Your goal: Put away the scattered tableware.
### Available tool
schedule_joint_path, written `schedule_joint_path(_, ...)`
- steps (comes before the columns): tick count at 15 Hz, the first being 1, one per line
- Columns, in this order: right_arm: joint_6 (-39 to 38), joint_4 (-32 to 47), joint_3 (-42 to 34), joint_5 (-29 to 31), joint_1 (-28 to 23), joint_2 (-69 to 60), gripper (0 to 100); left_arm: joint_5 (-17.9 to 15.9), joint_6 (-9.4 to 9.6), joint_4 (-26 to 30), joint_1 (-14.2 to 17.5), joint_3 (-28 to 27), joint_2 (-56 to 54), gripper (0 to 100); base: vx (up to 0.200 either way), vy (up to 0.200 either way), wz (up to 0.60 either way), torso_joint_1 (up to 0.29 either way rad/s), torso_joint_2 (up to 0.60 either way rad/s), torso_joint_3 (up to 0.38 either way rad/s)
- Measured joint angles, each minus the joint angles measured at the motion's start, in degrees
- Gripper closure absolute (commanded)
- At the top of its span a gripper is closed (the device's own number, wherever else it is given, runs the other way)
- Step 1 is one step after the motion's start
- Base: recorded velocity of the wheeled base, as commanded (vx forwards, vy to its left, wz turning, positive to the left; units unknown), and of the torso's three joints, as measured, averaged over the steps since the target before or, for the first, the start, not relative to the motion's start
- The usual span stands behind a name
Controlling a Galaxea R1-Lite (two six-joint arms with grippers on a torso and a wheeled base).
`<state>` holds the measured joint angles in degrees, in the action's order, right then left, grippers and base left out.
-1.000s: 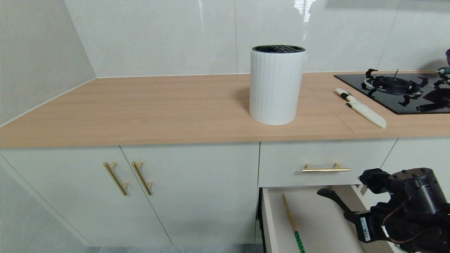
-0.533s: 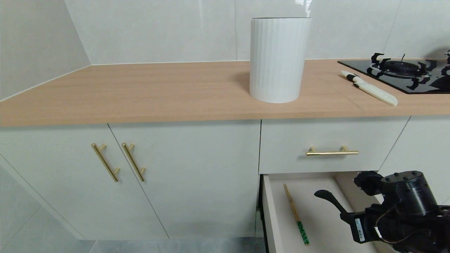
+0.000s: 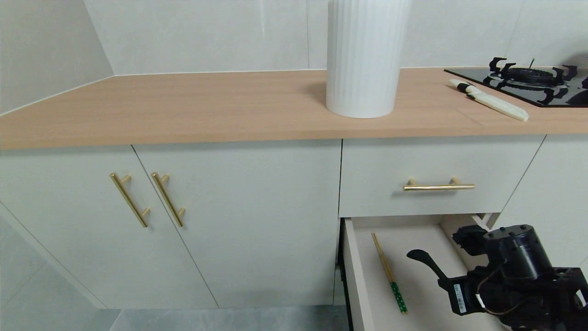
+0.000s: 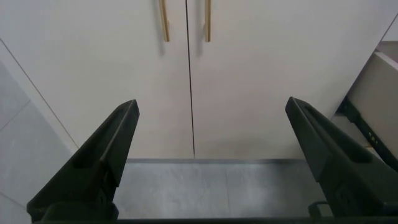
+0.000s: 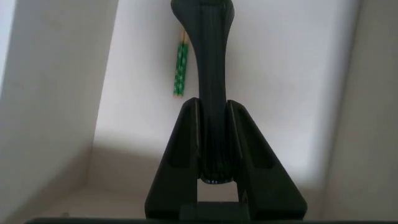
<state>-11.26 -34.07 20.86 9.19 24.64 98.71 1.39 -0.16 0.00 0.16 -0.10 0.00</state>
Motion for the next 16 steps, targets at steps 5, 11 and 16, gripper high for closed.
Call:
schedule_joint_path(5, -2.91, -9.19, 1.29, 3.96, -1.95, 10.78, 100, 0.0, 0.0, 0.0, 0.0, 0.0, 0.0, 0, 0.0, 0.0, 0.0, 0.0, 0.0, 0.0)
schedule_joint_path(11, -2.9, -17.27, 5.02, 4.44, -7.25, 24.37, 100, -0.02, 0.0, 0.0, 0.0, 0.0, 0.0, 0, 0.0, 0.0, 0.0, 0.0, 0.0, 0.0)
schedule_joint_path(16, -1.68, -24.39, 6.27, 4.52, -8.02, 32.38, 100, 0.0, 0.0, 0.0, 0.0, 0.0, 0.0, 0, 0.0, 0.0, 0.0, 0.0, 0.0, 0.0)
